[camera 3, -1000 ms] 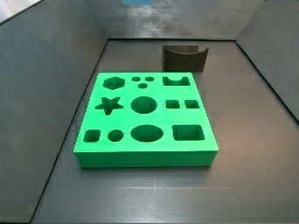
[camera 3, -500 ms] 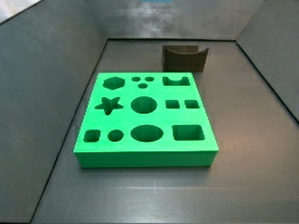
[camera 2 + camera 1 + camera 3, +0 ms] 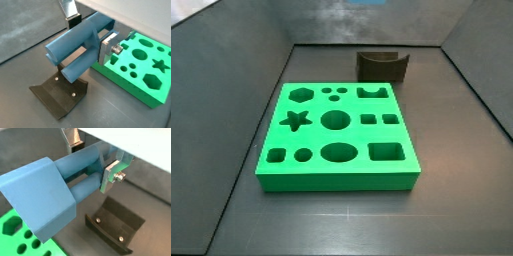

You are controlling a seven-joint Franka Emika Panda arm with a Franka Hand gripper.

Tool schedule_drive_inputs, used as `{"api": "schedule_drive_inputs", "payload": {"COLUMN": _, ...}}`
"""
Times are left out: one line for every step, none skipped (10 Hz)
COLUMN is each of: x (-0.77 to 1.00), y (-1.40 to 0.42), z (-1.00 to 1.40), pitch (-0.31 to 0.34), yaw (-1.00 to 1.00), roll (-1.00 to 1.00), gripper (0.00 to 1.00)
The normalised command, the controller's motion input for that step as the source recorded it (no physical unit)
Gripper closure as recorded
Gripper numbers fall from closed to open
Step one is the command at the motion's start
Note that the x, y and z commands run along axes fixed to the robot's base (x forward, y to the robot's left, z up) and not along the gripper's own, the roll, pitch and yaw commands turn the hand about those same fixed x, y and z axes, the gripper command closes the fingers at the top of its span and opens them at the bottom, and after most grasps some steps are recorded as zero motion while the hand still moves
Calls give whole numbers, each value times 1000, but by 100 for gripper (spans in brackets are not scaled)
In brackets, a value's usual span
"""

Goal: Pick up the 3 prong object. Move up. Rotate the 3 prong object. Place the 3 prong object on the fixture. Regrasp the 3 prong object. Move to above the board. Insert the 3 prong object.
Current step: Place the 3 prong object on the fixture.

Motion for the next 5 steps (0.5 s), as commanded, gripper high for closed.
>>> {"api": "schedule_drive_inputs", "payload": {"x": 887, "y": 260, "z": -357, "pitch": -89, "yaw": 57, "roll": -1000, "gripper": 100}}
{"api": "schedule_drive_inputs", "payload": {"x": 740, "y": 120, "z": -147, "pitch": -77, "yaw": 51, "roll": -1000, "gripper": 100}}
{"api": "schedule_drive_inputs", "payload": {"x": 563, "y": 76, "z": -73, "pitch": -48, "yaw": 50, "roll": -1000, "gripper": 100}}
{"api": "schedule_drive_inputs", "payload": {"x": 444, "y": 65, "z": -45, "pitch": -15, "yaw": 45, "roll": -1000, "gripper": 100}}
{"api": "schedule_drive_inputs", "payload": {"x": 373, "y": 61, "z": -28, "pitch": 8, "yaw": 40, "roll": -1000, "gripper": 100}}
